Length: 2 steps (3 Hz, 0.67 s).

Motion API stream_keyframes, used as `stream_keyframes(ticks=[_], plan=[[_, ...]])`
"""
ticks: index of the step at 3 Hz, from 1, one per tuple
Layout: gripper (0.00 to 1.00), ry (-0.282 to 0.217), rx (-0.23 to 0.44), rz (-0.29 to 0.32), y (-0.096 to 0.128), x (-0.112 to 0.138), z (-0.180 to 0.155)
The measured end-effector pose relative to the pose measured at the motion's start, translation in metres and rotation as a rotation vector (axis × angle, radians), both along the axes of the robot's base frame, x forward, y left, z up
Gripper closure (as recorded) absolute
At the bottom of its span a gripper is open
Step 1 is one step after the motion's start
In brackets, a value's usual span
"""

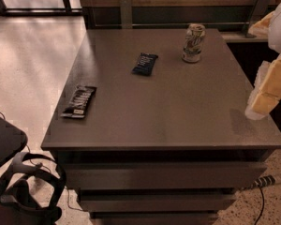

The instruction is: Move 7up can near rxbar chocolate

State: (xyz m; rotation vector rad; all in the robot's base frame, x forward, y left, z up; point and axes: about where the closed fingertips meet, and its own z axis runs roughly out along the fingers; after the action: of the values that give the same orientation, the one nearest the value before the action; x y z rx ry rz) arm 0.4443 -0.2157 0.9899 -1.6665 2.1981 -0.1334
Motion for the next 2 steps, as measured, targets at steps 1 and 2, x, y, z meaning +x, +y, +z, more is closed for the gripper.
stream_keyframes(ticks=[1,2], plan=[[0.00,-0.055,0.119,-0.108,-0.029,0.031,-0.002],[0.00,-0.119,0.244,-0.204,-0.061,0.072,-0.009]])
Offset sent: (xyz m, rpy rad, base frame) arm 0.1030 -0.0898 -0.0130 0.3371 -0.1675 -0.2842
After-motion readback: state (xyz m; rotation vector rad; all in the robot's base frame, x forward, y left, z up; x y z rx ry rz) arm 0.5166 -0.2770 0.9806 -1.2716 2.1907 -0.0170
